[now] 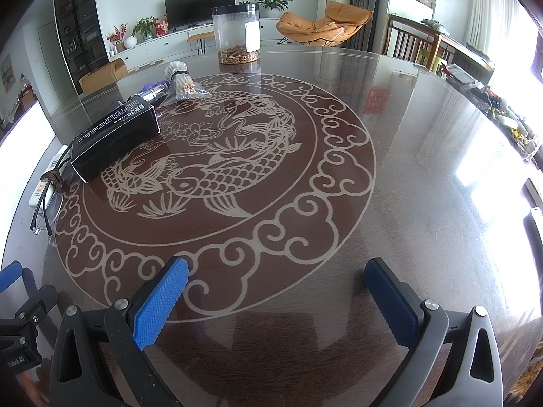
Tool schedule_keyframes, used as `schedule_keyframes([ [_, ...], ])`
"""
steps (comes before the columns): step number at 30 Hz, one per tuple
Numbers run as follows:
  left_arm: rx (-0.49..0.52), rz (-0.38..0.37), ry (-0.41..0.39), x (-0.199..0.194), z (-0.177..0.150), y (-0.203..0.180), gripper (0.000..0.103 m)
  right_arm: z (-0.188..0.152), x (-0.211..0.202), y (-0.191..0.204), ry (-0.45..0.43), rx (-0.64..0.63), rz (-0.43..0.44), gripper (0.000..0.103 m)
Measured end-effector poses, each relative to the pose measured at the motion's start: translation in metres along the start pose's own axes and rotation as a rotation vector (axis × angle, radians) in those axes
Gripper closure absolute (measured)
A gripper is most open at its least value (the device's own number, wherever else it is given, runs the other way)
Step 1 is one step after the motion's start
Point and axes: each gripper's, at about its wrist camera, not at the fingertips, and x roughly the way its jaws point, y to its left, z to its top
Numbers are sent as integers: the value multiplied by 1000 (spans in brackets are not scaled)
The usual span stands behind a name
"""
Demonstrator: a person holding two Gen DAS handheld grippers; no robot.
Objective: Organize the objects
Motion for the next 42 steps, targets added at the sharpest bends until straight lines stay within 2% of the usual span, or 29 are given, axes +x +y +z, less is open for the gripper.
schedule_keyframes([
  [14, 2, -3, 2, -1, -1, 0, 0, 0, 0, 0, 0, 0, 0, 0],
  [18, 2, -16, 37, -12, -12, 8, 0, 0, 0, 0, 0, 0, 0, 0],
  [20, -14, -32, 29, -22, -12, 18, 0, 0, 0, 0, 0, 0, 0, 0],
  [23, -53, -23, -34, -35, 14, 39, 0, 0, 0, 0, 0, 0, 0, 0],
  [25, -74, 16, -41, -32, 36, 50, 0, 0, 0, 0, 0, 0, 0, 0],
  [27, -119, 70, -19, -23, 57, 63, 0, 0, 0, 0, 0, 0, 0, 0],
  [30, -181, 73, 18, 4, 77, 80, 0, 0, 0, 0, 0, 0, 0, 0],
  [34, -168, 68, 75, 38, 88, 79, 1, 0, 0, 0, 0, 0, 0, 0],
  [38, -135, 38, 87, 60, 99, 71, 1, 0, 0, 0, 0, 0, 0, 0],
  [41, -121, 26, 86, 69, 108, 67, 8, 0, 0, 0, 0, 0, 0, 0],
  [42, -114, 21, 73, 70, 112, 65, 18, 0, 0, 0, 0, 0, 0, 0],
])
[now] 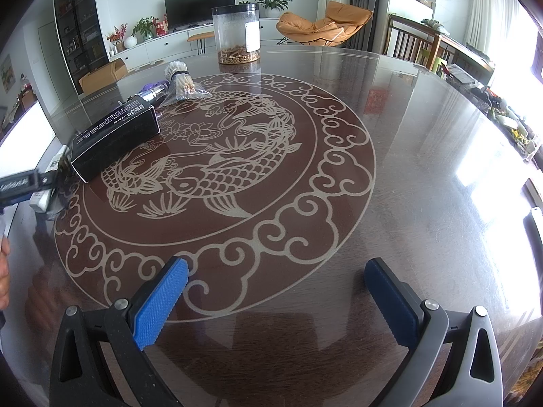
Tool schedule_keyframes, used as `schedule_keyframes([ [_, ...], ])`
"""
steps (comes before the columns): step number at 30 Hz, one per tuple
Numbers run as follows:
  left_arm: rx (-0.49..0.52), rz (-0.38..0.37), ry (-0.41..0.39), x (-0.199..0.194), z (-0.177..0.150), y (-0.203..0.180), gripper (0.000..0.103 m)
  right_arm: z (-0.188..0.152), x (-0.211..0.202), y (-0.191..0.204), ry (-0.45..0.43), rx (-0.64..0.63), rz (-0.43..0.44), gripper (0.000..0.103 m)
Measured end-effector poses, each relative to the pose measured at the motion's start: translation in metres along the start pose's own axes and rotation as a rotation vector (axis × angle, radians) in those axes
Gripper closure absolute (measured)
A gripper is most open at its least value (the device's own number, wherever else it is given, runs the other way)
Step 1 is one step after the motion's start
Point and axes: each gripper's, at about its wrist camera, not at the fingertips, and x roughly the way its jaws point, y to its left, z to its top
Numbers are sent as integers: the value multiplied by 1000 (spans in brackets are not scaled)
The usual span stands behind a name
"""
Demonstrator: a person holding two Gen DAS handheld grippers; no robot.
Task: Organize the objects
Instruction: 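Move the left gripper to the white sunscreen bottle and straddle it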
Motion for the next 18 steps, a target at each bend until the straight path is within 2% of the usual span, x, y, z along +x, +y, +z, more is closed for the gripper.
schedule_keyframes([
  [1, 12, 6, -12, -1, 2, -2, 28, 0, 0, 0, 0, 0, 0, 0],
  [2, 33, 30, -18, -2, 3, -5, 48, 0, 0, 0, 0, 0, 0, 0],
  [7, 31, 45, -40, -13, -15, -3, 49, 0, 0, 0, 0, 0, 0, 0],
  [14, -9, 64, -60, -64, -99, 6, 49, 0, 0, 0, 0, 0, 0, 0],
  [18, 10, 45, -77, -80, -128, 7, 48, 0, 0, 0, 0, 0, 0, 0],
])
